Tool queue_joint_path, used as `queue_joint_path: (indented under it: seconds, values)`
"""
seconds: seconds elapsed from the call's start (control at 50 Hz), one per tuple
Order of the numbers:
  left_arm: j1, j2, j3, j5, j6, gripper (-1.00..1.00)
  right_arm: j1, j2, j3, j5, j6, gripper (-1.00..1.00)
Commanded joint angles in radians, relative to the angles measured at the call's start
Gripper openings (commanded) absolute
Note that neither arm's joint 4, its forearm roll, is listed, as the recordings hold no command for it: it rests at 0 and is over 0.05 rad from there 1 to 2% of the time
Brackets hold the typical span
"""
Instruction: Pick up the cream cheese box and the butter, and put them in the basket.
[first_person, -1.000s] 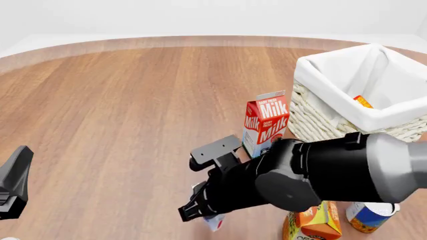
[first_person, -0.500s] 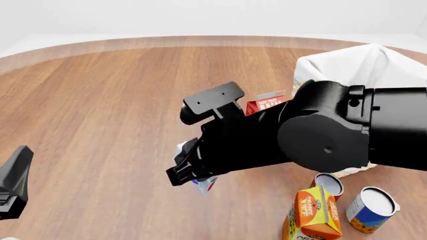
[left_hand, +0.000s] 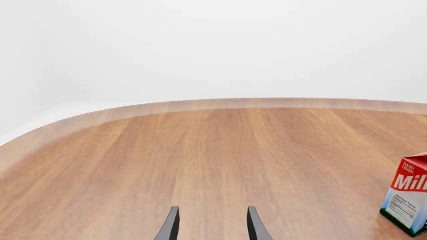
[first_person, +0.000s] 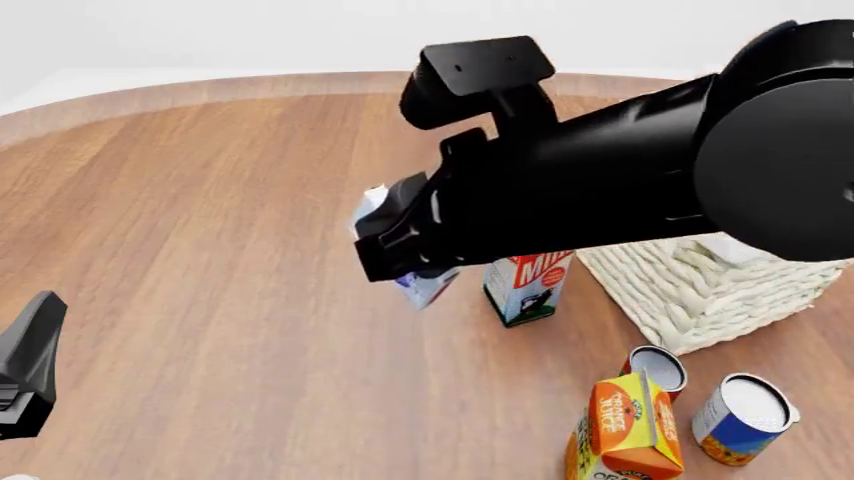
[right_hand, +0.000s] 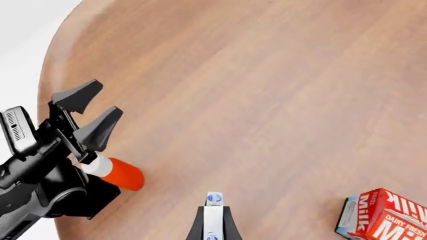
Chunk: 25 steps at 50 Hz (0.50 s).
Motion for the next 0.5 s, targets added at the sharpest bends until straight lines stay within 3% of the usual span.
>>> queue_joint_path:
  seconds: [0.02, 0.08, 0.1, 0.32, 0.5]
  values:
    - [0.0, 0.0, 0.0, 0.0, 0.0, 1.0, -0.018, -0.077, -0.056, 0.024, -0.011, -1.0]
    - [0.0, 0.0, 0.0, 0.0, 0.0, 1.0, -0.041, -0.103, -0.079, 0.037, -0.028, -1.0]
    - [0.0, 0.0, 0.0, 0.0, 0.0, 1.0, -0.059, -0.128, -0.094, 0.039, -0.059, -1.0]
    - [0.0, 0.0, 0.0, 0.0, 0.0, 1.0, -0.107, -0.168, -0.093, 0.024, -0.07, -1.0]
    - [0.0, 0.0, 0.0, 0.0, 0.0, 1.0, -0.21, -0.204, -0.133, 0.051, -0.094, -1.0]
